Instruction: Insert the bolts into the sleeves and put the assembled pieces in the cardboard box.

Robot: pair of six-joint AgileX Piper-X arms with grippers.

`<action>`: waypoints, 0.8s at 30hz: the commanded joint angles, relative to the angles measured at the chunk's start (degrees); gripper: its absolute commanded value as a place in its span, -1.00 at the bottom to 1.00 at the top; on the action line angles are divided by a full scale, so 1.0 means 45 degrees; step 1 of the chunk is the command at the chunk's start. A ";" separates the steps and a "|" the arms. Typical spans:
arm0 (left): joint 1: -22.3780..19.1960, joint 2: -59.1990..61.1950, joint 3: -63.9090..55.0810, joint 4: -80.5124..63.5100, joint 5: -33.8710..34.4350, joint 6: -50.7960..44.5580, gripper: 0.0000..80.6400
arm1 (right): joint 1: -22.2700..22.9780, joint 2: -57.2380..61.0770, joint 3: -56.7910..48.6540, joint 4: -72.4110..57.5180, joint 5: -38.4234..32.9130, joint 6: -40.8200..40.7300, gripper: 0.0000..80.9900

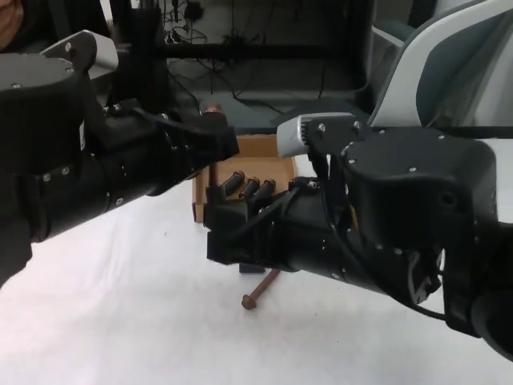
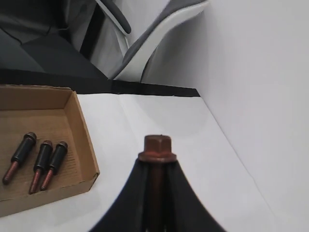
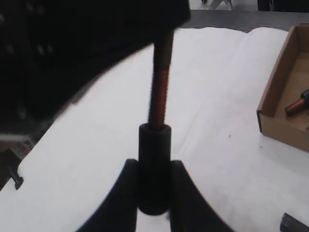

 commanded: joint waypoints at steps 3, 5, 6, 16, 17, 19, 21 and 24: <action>-0.0131 -0.0070 0.0023 0.0048 0.0008 0.0201 -0.96 | -0.0108 -0.0414 -0.0204 -0.0451 0.0067 0.0398 -0.99; -0.0125 -0.0070 0.0023 0.0048 0.0008 0.0171 -0.96 | -0.0108 -0.0414 -0.0246 -0.0239 -0.0026 0.0413 -0.99; -0.0125 -0.0070 0.0023 0.0048 0.0008 0.0142 -0.96 | -0.0108 -0.0414 -0.0240 -0.0229 -0.0026 0.0413 -0.99; -0.0125 -0.0181 0.0023 0.0048 -0.0194 -0.0315 -0.96 | -0.0421 -0.0414 -0.0292 0.0098 0.0244 0.0413 -0.99; -0.0125 -0.0220 0.0023 0.0048 -0.0303 -0.0483 -0.96 | -0.0512 -0.0414 -0.0292 0.0095 0.0244 0.0413 -0.99; -0.0125 -0.0294 0.0023 0.0048 -0.0376 -0.0667 -0.96 | -0.0698 -0.0414 -0.0352 0.0095 0.0244 0.0413 -0.99; -0.0174 -0.0320 0.0023 0.0048 -0.0378 -0.0740 -0.96 | -0.0751 -0.0414 -0.0444 0.0135 0.0244 0.0413 -0.99; -0.0510 -0.0318 0.0023 0.0162 -0.0522 -0.0712 -0.96 | -0.0855 -0.0414 -0.0675 0.0365 0.0244 0.0391 -0.99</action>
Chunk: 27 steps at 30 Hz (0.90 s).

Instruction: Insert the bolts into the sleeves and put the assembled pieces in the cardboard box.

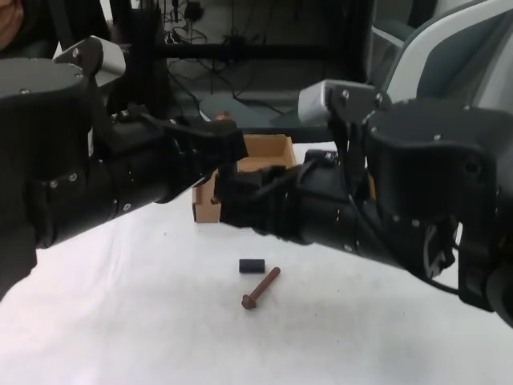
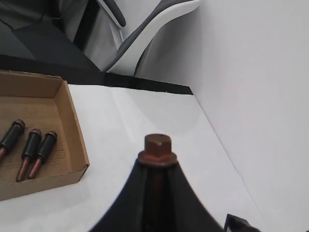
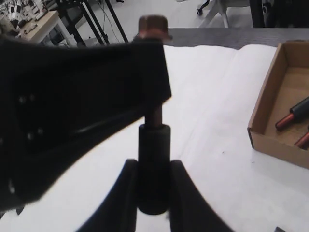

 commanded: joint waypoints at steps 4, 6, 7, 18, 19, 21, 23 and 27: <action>-0.0567 -0.0231 0.0023 0.0436 -0.0836 -0.0099 -0.96 | -0.0249 -0.0228 -0.0630 0.0320 0.0190 -0.0396 -0.99; -0.0561 -0.0231 0.0023 0.0668 -0.0654 0.0007 -0.96 | -0.0249 -0.0228 -0.0748 0.0318 0.0161 -0.0523 -0.99; -0.0561 -0.0231 0.0023 0.0697 -0.0476 0.0071 -0.96 | -0.0249 -0.0228 -0.0789 0.0318 0.0147 -0.0531 -0.99; -0.0497 -0.0231 0.0023 0.0697 -0.0757 0.1518 -0.96 | -0.0249 -0.0426 -0.0785 0.1300 -0.0184 -0.1062 -0.99; -0.0497 -0.0231 0.0023 0.0697 -0.1010 0.1640 -0.96 | -0.0249 -0.0488 -0.0785 0.1301 -0.0184 -0.1182 -0.99; -0.0497 -0.0231 0.0023 0.0697 -0.1388 0.1734 -0.96 | -0.0249 -0.0602 -0.0785 0.1363 -0.0184 -0.1433 -0.99; -0.0497 -0.0231 0.0023 0.0697 -0.1501 0.1728 -0.96 | -0.0249 -0.0674 -0.0785 0.1362 -0.0184 -0.1536 -0.99; -0.0497 -0.0231 0.0023 0.0674 -0.1464 0.1728 -0.96 | -0.0249 -0.0679 -0.0757 0.1397 -0.0184 -0.1536 -0.99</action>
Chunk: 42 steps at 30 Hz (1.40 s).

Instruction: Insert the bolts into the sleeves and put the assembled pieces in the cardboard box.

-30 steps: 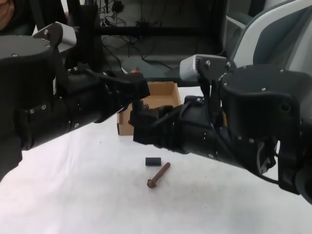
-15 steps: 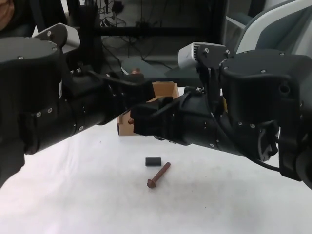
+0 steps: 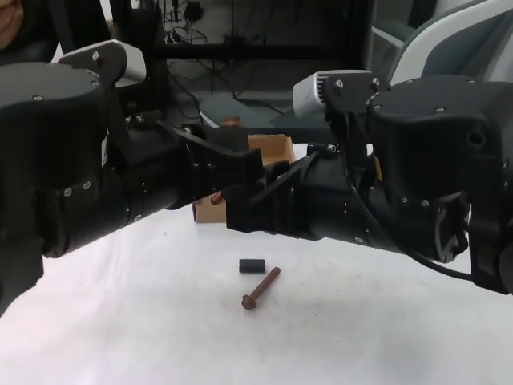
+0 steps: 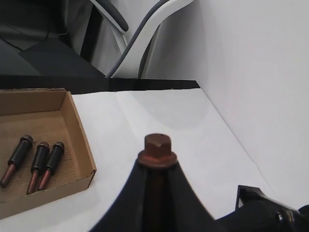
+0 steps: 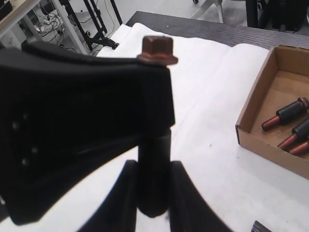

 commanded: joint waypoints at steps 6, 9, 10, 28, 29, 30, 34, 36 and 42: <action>0.0125 -0.0111 0.0023 0.0313 0.0170 0.0294 -0.97 | -0.0124 -0.0359 -0.0197 -0.0244 0.0189 -0.0137 -0.99; 0.0404 -0.0111 0.0023 0.0121 0.0839 0.0294 -0.43 | -0.0124 -0.0359 -0.0197 -0.0246 0.0024 -0.0137 -0.99; 0.0547 -0.0111 0.0023 0.0058 0.0933 0.0254 -0.15 | -0.0124 -0.0359 -0.0197 -0.0246 -0.0080 -0.0137 -0.99; 0.1819 -0.0111 0.0023 -0.0644 0.3419 -0.2016 0.74 | -0.0124 -0.0359 -0.0197 -0.0246 -0.0156 -0.0427 -0.99; 0.1819 -0.0111 0.0023 -0.0647 0.3651 -0.2016 0.74 | -0.0124 -0.0359 -0.0197 -0.0246 -0.0100 -0.0427 -0.99; 0.1819 -0.0111 0.0023 -0.0700 0.3890 -0.2015 0.74 | -0.0124 -0.0359 -0.0197 -0.0246 -0.0100 -0.0427 -0.99; 0.1788 -0.0111 0.0023 -0.0722 0.4329 -0.2015 0.62 | -0.0124 -0.0359 -0.0197 -0.0246 -0.0103 -0.0458 -0.99; 0.1788 -0.0145 0.0023 -0.0852 0.4329 -0.2015 0.62 | -0.0124 -0.0359 -0.0197 -0.0246 -0.0103 -0.0458 -0.99; 0.1819 -0.0704 -0.0011 -0.0908 0.4139 -0.1479 0.62 | -0.0124 -0.0416 -0.0197 0.0293 -0.0103 -0.0458 -0.99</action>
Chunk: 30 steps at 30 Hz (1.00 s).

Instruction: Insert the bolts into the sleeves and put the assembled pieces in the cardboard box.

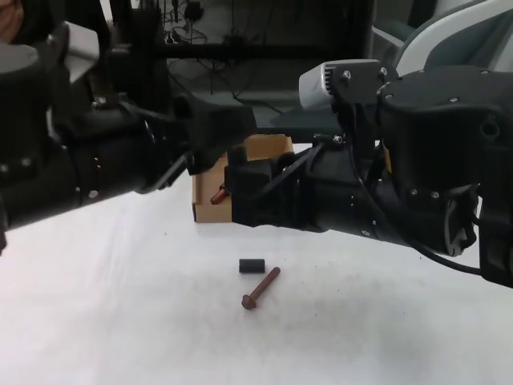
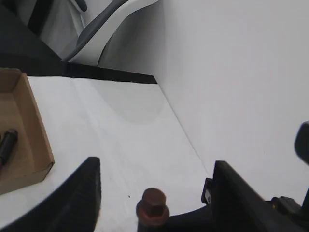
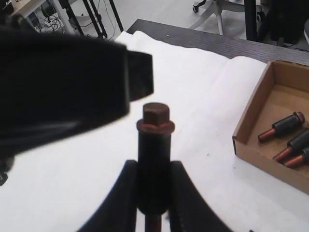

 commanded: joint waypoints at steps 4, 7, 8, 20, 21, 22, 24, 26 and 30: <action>0.0037 -0.1035 -0.0044 0.0594 -0.0313 0.0788 0.62 | -0.0044 -0.0362 -0.0166 0.1154 0.0006 -0.0815 -0.99; 0.0037 -0.1815 -0.0044 0.2005 -0.0226 0.1361 0.61 | -0.0044 -0.0363 -0.0166 0.1267 0.0126 -0.1249 -0.99; 0.0037 -0.2121 -0.0044 0.2437 -0.0226 0.1453 0.58 | -0.0044 -0.0363 -0.0166 0.1267 0.0276 -0.1403 -0.99; 0.0037 -0.8485 -0.0044 0.8760 -0.0957 0.2338 -0.41 | -0.2088 0.1645 -0.0706 0.0368 0.0472 -0.2046 -0.99; 0.0037 -0.9197 -0.0044 0.9306 -0.1093 0.2338 -0.47 | -0.2369 0.1977 -0.0922 0.0192 0.0291 -0.2047 -0.99; 0.0037 -0.9663 -0.0044 0.9819 -0.1309 0.2338 -0.52 | -0.2631 0.2417 -0.1190 0.0081 0.0090 -0.2044 -0.99; 0.0037 -1.0704 -0.0044 1.0742 -0.1558 0.2338 -0.60 | -0.3119 0.3334 -0.1942 0.0059 -0.0109 -0.2044 -0.99; 0.0037 -1.1556 -0.0044 1.1405 -0.1560 0.2338 -0.63 | -0.3482 0.4330 -0.2771 0.0093 -0.0145 -0.2044 -0.99; 0.0037 -1.2612 -0.0044 1.2415 -0.1560 0.2338 -0.63 | -0.3913 0.6377 -0.4926 0.0293 -0.0879 -0.2044 -0.99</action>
